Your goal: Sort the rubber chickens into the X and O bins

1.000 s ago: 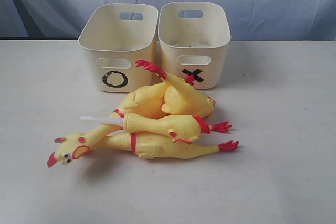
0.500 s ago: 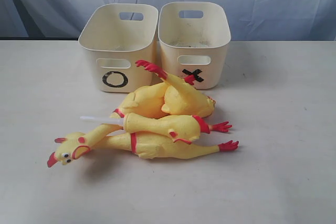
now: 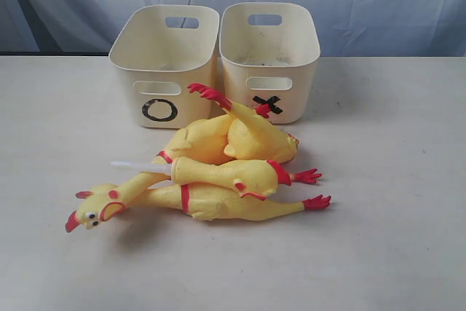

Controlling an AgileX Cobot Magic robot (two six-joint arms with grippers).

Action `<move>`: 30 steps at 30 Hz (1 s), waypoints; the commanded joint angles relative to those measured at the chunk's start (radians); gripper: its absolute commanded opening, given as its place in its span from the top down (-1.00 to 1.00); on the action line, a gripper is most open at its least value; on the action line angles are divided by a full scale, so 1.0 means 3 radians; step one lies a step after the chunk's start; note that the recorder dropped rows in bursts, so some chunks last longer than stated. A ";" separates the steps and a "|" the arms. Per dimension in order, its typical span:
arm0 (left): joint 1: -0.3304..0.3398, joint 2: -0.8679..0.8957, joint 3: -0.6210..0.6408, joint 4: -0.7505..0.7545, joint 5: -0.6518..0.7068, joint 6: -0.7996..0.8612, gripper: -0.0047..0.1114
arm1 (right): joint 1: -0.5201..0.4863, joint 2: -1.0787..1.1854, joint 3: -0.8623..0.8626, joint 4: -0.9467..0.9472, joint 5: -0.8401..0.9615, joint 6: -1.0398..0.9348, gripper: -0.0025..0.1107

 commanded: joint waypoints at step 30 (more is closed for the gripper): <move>-0.0008 -0.0017 0.0016 0.0021 -0.0015 0.0000 0.92 | 0.1158 0.4145 -0.2290 -0.0297 0.1687 -0.2094 0.69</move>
